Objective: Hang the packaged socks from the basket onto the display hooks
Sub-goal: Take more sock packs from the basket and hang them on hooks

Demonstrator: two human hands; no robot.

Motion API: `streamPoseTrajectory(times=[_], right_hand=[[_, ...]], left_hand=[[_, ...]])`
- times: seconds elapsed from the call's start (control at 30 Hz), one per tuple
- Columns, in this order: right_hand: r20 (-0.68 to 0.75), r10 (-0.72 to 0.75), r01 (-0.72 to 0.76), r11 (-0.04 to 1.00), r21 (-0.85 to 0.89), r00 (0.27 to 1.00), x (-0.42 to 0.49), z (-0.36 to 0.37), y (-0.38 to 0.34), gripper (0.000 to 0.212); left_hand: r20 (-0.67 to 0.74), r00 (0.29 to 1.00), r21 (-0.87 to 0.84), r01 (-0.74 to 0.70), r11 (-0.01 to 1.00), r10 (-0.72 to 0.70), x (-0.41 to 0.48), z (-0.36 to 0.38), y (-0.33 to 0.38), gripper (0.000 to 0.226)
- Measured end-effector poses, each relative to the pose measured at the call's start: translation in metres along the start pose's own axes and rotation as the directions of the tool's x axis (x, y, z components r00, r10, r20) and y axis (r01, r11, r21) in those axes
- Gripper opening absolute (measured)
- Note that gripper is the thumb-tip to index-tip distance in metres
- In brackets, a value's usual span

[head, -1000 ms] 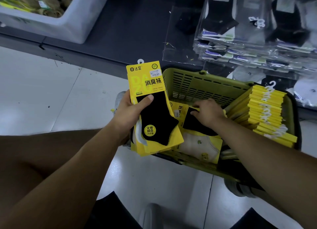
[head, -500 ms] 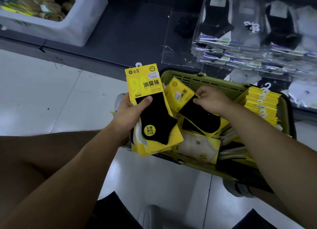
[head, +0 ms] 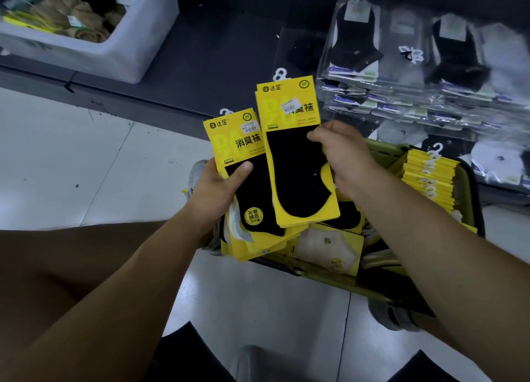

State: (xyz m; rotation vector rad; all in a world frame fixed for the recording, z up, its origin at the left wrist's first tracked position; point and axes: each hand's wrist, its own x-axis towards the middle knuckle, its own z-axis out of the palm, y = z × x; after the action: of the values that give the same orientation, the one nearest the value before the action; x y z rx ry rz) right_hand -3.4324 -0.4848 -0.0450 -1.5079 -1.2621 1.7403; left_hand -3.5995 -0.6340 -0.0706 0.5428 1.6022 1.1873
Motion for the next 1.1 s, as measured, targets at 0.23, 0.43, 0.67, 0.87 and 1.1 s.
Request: streamPoseTrajectory(times=[0.23,0.43,0.67,0.87,1.1], right_hand=[[0.249,0.053,-0.024,0.993,-0.117,0.967,-0.007,0.019,0.023,0.013],[0.269,-0.006,0.074,0.967,-0.242,0.963,-0.009,0.026,0.036,0.023],[0.21,0.0,0.074,0.936,-0.344,0.978,0.02,0.003,0.049,0.017],[0.196,0.102,0.148,0.356,-0.923,0.975,0.057,-0.043,0.103,0.05],[0.215,0.048,0.195,0.272,-0.942,0.975,0.061,-0.045,0.122,0.047]], left_hand=[[0.042,0.999,-0.032,-0.016,0.999,0.018,-0.002,0.002,0.006,0.075],[0.095,0.993,-0.074,0.077,0.994,-0.07,0.002,-0.003,0.0,0.066],[0.004,0.988,-0.192,0.151,0.97,-0.154,0.009,-0.006,-0.006,0.033],[-0.028,0.986,-0.23,0.155,0.961,-0.166,0.011,-0.008,-0.012,0.032],[-0.016,0.983,-0.232,0.175,0.957,-0.183,0.014,-0.01,-0.014,0.034]])
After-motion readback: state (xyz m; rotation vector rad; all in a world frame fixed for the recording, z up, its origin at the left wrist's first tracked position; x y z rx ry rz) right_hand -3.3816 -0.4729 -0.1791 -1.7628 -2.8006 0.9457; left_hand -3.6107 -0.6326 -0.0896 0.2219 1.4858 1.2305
